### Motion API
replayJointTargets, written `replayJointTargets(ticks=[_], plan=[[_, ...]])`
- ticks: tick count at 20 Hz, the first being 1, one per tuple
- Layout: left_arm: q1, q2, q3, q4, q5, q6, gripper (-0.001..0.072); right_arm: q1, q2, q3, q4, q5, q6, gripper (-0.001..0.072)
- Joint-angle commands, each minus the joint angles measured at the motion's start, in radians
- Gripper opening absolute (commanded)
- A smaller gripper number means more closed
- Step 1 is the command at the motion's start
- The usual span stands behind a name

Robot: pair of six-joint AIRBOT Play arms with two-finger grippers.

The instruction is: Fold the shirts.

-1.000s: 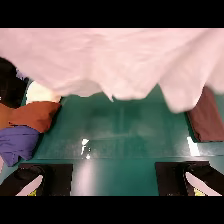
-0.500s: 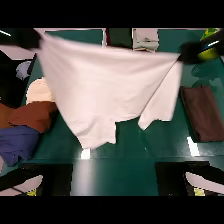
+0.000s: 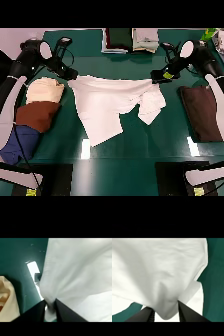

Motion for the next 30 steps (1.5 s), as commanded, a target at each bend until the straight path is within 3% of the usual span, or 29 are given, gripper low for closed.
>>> replayJointTargets(ticks=[1,5,9,11,15,19,24,25,26,27,30], plan=[[0.011,-0.008,0.001,0.0,-0.035,-0.009,0.049,-0.033,-0.019,0.064,0.058,-0.002,-0.005,0.0346],[0.085,0.092,-0.032,-0.023,-0.158,-0.035,0.0488,-0.075,0.05,0.14,0.055,0.119,-0.038,0.0346],[0.1,0.248,-0.314,-0.108,-0.143,-0.063,0.0488,-0.098,0.208,-0.04,0.058,0.109,-0.038,0.0355],[0.087,0.29,-0.494,-0.22,-0.064,-0.063,0.0488,-0.097,0.269,-0.143,0.061,0.084,-0.038,0.0442],[-0.013,0.293,-0.729,-0.253,0.137,-0.122,0.0489,-0.085,0.312,-0.279,0.067,0.066,-0.025,0.0445],[-0.096,0.292,-0.775,-0.254,0.294,-0.172,0.0488,-0.055,0.312,-0.328,0.067,0.062,-0.018,0.0445],[-0.096,0.258,-0.774,-0.264,0.335,-0.203,0.0487,-0.012,0.312,-0.352,0.067,0.053,-0.007,0.0446],[-0.095,0.258,-0.772,-0.267,0.352,-0.203,0.0412,-0.01,0.312,-0.352,0.067,0.054,-0.007,0.0446],[-0.095,0.258,-0.764,-0.262,0.359,-0.2,0.02,-0.01,0.312,-0.352,0.066,0.06,-0.006,0.0445],[-0.095,0.259,-0.746,-0.258,0.352,-0.182,0.0036,-0.011,0.312,-0.352,0.063,0.074,-0.001,0.0446],[-0.095,0.259,-0.668,-0.251,0.301,-0.154,0.0029,-0.01,0.312,-0.408,0.06,0.104,0.001,0.0455]])
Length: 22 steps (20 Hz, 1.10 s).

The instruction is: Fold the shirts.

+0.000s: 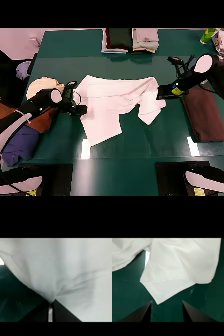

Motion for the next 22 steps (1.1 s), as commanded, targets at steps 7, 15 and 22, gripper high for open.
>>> replayJointTargets(ticks=[7,15,22], plan=[[0.0,0.002,0.127,-0.003,-0.061,0.077,0.0029,0.008,-0.005,-0.338,0.089,-0.159,0.095,0.0547],[0.0,0.002,0.127,-0.002,-0.078,0.078,0.0029,0.061,-0.13,-0.314,0.187,-0.241,0.095,0.0477],[0.0,0.019,0.148,0.012,-0.114,0.103,0.0029,0.092,-0.08,-0.308,0.171,-0.259,0.089,0.0019]])
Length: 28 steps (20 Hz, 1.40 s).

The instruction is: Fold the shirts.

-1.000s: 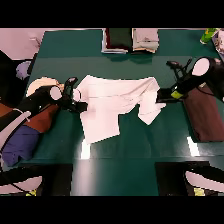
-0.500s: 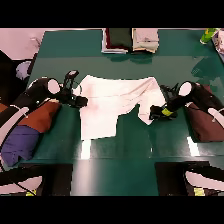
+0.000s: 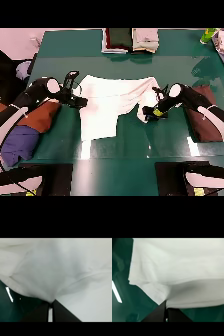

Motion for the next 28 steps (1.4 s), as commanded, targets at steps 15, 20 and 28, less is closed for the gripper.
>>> replayJointTargets(ticks=[15,20,28], plan=[[0.125,0.539,0.865,0.18,-0.083,0.015,0.0028,-0.322,0.611,0.81,-0.096,0.124,-0.019,0.0018],[0.125,0.539,1.052,0.182,-0.05,0.038,0.0027,-0.492,0.589,1.044,-0.095,0.258,-0.049,0.0017],[0.125,0.403,0.867,0.261,-0.184,0.016,0.0028,-0.512,0.393,1.085,-0.061,0.372,-0.058,0.0017]])
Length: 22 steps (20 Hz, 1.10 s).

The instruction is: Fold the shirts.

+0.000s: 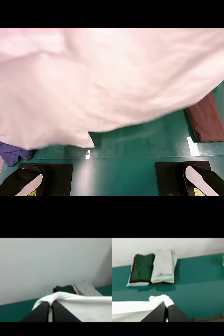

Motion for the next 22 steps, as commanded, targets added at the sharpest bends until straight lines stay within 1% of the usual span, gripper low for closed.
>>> replayJointTargets(ticks=[1,3,5,7,8,11,13,15,16,18,19,21,22], plan=[[0.001,-0.121,-0.122,0.033,-0.111,-0.023,0.0028,0.052,-0.076,-0.129,0.01,0.003,-0.003,0.0017],[0.001,-0.246,-0.208,0.032,-0.131,-0.032,0.0028,0.109,-0.152,-0.245,-0.023,-0.012,-0.005,0.0017],[0.014,-0.373,-0.291,0.031,-0.107,-0.069,0.0028,0.146,-0.252,-0.344,-0.051,-0.028,-0.006,0.0017],[0.048,-0.506,-0.337,0.015,-0.069,-0.1,0.0028,0.159,-0.367,-0.422,-0.047,-0.071,-0.019,0.0017],[0.06,-0.573,-0.34,0.005,-0.06,-0.098,0.0028,0.159,-0.427,-0.451,-0.044,-0.102,-0.024,0.0017],[0.067,-0.714,-0.34,-0.042,-0.014,-0.023,0.0028,0.159,-0.583,-0.463,-0.034,-0.162,-0.025,0.0017],[0.067,-0.759,-0.34,-0.051,0.03,-0.013,0.0028,0.159,-0.666,-0.423,-0.018,-0.186,-0.026,0.0017],[0.067,-0.764,-0.338,-0.051,0.064,0.0,0.0028,0.159,-0.72,-0.35,-0.012,-0.167,-0.028,0.0017],[0.067,-0.763,-0.328,-0.051,0.049,0.012,0.0028,0.159,-0.734,-0.308,-0.012,-0.147,-0.04,0.0017],[0.075,-0.76,-0.285,-0.051,-0.062,0.064,0.0028,0.159,-0.729,-0.257,-0.019,-0.101,-0.063,0.0017],[0.082,-0.757,-0.273,-0.058,-0.127,0.064,0.0028,0.159,-0.713,-0.257,-0.026,-0.08,-0.075,0.0017],[0.1,-0.75,-0.28,-0.066,-0.248,0.068,0.0028,0.159,-0.661,-0.312,-0.078,-0.065,-0.085,0.0017],[0.106,-0.75,-0.295,-0.082,-0.285,0.071,0.0028,0.159,-0.639,-0.356,-0.095,-0.068,-0.084,0.0017]])
